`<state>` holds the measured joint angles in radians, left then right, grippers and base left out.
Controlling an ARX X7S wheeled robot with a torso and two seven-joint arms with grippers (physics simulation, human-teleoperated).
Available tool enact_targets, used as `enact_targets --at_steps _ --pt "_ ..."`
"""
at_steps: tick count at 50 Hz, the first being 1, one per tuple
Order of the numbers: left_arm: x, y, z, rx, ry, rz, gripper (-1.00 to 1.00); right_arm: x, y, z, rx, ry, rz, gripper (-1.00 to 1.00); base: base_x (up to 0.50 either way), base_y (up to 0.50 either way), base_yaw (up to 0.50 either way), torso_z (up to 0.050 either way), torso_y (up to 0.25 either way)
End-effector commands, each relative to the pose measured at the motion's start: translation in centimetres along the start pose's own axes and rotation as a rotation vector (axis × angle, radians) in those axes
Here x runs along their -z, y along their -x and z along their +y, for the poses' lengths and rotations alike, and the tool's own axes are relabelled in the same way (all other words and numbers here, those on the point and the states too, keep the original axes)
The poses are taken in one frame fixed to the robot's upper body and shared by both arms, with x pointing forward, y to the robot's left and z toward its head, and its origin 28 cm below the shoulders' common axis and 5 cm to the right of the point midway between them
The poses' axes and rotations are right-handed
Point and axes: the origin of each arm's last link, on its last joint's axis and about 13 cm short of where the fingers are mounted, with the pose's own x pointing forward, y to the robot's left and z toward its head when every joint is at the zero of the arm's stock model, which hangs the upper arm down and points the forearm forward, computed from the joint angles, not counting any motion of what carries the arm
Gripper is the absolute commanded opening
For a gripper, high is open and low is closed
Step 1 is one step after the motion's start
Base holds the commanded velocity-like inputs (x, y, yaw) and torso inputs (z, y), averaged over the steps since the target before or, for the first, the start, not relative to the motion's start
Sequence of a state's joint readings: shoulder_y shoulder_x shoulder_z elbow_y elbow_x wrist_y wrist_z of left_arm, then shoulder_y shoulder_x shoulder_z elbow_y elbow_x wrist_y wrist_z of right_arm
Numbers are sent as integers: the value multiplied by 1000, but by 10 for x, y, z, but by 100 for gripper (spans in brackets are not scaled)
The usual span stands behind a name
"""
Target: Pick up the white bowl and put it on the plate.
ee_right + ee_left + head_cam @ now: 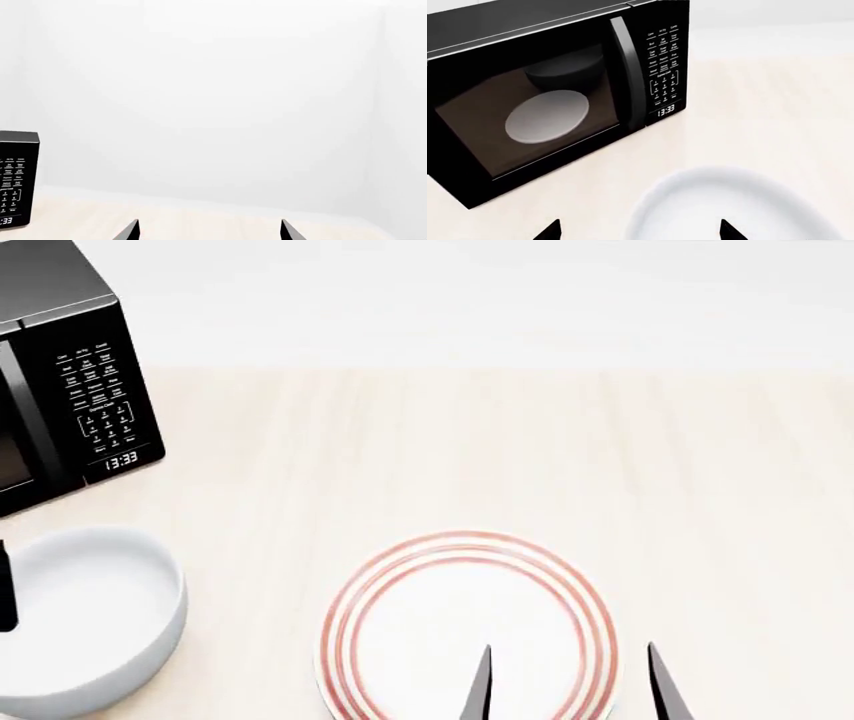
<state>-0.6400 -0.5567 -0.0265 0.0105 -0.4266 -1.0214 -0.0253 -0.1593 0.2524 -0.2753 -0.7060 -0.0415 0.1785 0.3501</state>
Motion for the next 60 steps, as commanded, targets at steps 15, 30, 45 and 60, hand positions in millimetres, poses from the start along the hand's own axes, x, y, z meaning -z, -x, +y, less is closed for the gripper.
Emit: enact_targets --at_steps 15,30,45,60 --pt "18 -11 -8 -31 40 31 100 2 -2 -2 -7 2 -3 100 0 0 0 0 0" --pt "22 -15 -9 -41 40 37 100 2 -2 -1 -10 2 -4 100 0 0 0 0 0" --pt "27 -24 -11 -49 44 46 100 2 -3 -1 -8 1 -4 100 0 0 0 0 0" --pt "42 -29 -14 -57 53 72 100 3 -3 -2 -8 3 -2 100 0 0 0 0 0"
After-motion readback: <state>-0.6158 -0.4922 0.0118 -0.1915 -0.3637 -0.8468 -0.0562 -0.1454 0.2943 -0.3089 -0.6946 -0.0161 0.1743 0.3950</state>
